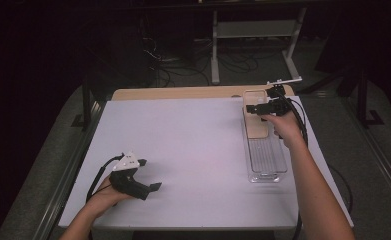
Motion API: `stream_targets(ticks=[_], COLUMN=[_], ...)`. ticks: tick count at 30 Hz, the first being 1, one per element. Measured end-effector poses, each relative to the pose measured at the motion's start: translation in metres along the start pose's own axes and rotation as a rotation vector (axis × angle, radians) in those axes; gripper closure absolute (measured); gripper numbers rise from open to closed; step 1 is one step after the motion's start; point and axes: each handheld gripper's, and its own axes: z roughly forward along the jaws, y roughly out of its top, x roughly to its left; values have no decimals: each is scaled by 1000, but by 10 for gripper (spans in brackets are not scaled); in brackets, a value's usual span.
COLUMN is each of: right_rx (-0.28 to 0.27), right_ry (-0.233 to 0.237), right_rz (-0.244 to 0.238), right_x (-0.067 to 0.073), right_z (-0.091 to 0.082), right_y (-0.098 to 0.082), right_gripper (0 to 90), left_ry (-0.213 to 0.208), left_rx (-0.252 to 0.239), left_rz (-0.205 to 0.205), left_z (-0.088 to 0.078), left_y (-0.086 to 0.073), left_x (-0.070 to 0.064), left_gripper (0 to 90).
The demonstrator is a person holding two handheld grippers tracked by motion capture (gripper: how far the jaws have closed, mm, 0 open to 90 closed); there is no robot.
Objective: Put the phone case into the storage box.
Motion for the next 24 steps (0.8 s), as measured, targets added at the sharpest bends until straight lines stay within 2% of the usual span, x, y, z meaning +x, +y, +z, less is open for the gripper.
stream_targets(ticks=[7,10,11,14,24], right_rx=[-15,-21,-22,-35,-64], right_ry=[54,84,94,118,182], right_rz=[-35,-59,-64,-81,-142], right_x=[5,8,9,12,24], right_z=[-15,-21,-23,-29,-46], right_y=[-16,-23,-25,-33,-56], right_gripper=[19,16,16,15,15], left_ry=[-5,-7,-9,-8,-8], left_rx=[11,8,10,3,14], left_rz=[16,-1,8,-17,-11], left_z=[-2,-2,-2,-2,2], left_y=[5,6,7,9,22], left_x=[2,3,5,6,9], left_gripper=[0,0,0,0,0])
